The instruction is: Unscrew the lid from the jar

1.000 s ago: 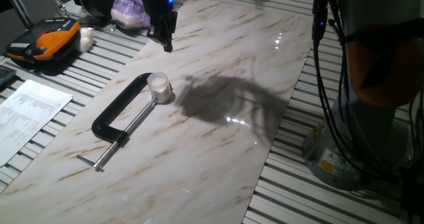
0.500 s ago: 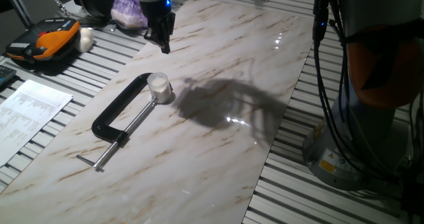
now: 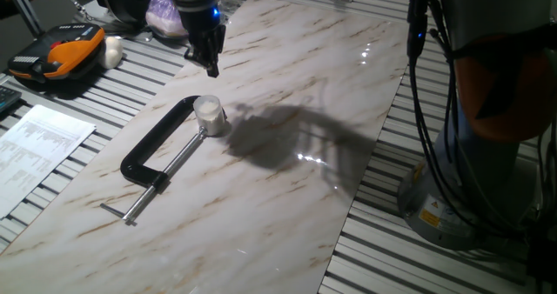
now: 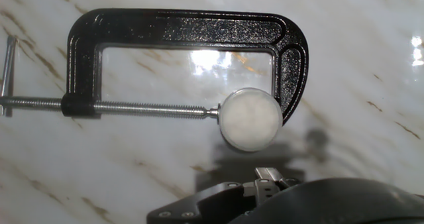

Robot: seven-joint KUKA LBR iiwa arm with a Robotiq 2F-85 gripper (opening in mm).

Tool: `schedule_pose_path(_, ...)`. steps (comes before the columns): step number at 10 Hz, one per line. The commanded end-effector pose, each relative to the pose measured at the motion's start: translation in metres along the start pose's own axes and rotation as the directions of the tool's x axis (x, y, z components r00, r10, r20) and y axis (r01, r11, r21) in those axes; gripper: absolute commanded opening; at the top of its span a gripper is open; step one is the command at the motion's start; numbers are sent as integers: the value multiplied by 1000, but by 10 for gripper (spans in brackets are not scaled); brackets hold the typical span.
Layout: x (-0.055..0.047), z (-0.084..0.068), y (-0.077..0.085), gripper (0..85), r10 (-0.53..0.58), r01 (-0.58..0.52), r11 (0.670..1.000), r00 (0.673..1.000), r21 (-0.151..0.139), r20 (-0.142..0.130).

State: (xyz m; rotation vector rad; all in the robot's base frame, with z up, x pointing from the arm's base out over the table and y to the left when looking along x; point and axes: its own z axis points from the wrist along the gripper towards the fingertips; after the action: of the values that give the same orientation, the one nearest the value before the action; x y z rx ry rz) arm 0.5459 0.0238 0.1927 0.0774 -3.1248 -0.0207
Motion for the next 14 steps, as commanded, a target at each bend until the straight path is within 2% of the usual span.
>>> schedule_pose_path(1, -1, 4, 0, 0, -2, 2, 1000, 1000, -5, 1)
schedule_pose_path(3, -3, 9, 1, 0, -5, 5, 1000, 1000, -8, -3)
schedule_pose_path(7, -5, 6, 7, 0, -1, 1, 1000, 1000, 3, -22)
schedule_pose_path(10, -7, 8, 7, 0, 3, -3, 1000, 1000, 1, 0)
schedule_pose_path(14, -9, 10, 6, 0, 0, 0, 1000, 1000, -5, -5)
